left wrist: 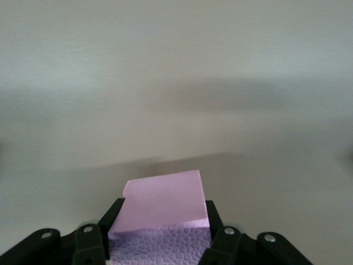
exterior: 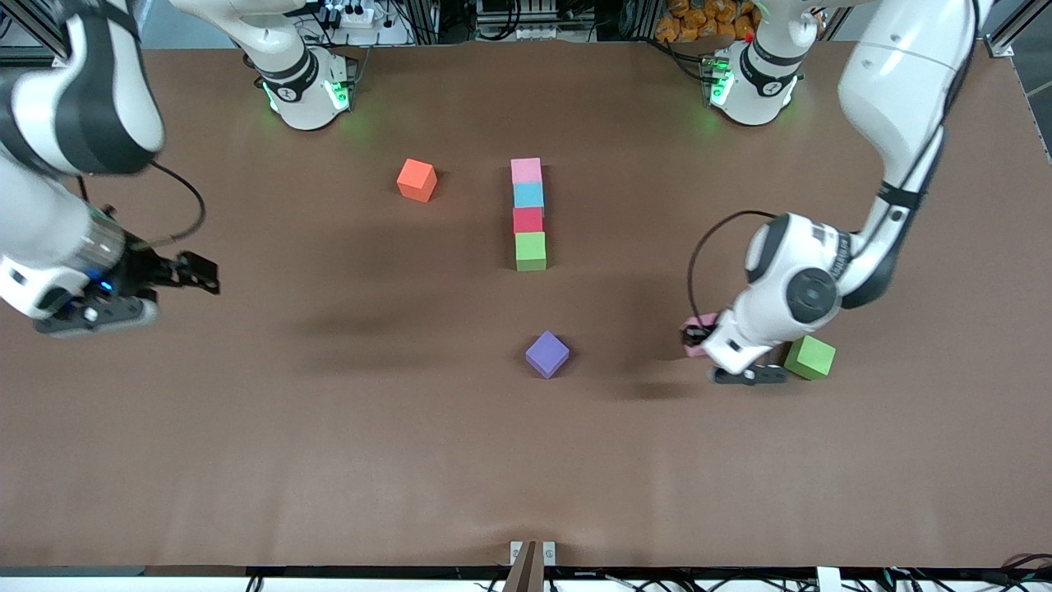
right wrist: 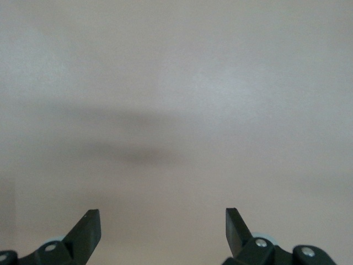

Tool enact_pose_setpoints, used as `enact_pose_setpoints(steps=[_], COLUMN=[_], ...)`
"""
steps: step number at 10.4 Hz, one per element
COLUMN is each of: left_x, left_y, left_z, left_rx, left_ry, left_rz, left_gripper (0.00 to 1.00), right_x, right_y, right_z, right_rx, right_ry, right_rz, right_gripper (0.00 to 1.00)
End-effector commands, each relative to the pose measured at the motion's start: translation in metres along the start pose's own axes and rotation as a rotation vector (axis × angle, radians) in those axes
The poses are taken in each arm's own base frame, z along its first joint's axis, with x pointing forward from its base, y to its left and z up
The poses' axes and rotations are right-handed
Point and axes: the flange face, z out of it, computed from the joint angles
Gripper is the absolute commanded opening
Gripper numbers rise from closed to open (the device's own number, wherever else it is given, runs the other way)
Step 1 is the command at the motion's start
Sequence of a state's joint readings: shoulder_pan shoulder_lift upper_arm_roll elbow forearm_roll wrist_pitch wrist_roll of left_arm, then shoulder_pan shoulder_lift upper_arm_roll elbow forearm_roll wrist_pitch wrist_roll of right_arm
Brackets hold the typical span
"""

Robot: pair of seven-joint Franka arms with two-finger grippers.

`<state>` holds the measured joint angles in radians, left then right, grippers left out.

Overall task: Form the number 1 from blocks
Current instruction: 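Lift the pink block with the left gripper while the right gripper withdraws, then carry the pink block with the left gripper and place it after green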

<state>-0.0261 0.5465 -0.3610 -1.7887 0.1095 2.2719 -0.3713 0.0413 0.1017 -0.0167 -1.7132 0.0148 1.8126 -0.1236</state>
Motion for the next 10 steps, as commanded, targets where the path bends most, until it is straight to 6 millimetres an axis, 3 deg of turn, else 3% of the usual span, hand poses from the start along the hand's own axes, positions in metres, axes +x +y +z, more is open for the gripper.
enact_pose_setpoints(steps=[1, 3, 5, 7, 8, 10], left_x=[-0.027, -0.042, -0.053, -0.066, -0.07, -0.07], left_y=[0.062, 0.111, 0.161, 0.199, 0.219, 0.242], left_z=[-0.011, -0.013, -0.008, 0.01, 0.017, 0.03], left_rx=[-0.002, -0.014, -0.033, -0.045, -0.059, -0.068], left_ry=[-0.007, 0.001, 0.004, -0.014, -0.023, -0.024], left_rz=[0.058, 0.062, 0.027, -0.027, -0.045, -0.05], left_gripper=[0.0, 0.0, 0.0, 0.0, 0.0, 0.0], right_x=[-0.017, -0.017, -0.021, -0.026, -0.029, -0.031], right_y=[0.004, 0.006, 0.005, 0.0, 0.0, 0.0], right_z=[-0.039, -0.079, -0.098, -0.126, -0.129, -0.13], right_rx=[-0.003, -0.007, -0.001, -0.004, 0.0, 0.001], right_ry=[0.044, 0.066, 0.043, 0.056, 0.037, 0.028], right_rz=[0.0, 0.0, -0.019, -0.078, -0.079, -0.071], right_gripper=[1.0, 1.0, 1.0, 1.0, 1.0, 1.0])
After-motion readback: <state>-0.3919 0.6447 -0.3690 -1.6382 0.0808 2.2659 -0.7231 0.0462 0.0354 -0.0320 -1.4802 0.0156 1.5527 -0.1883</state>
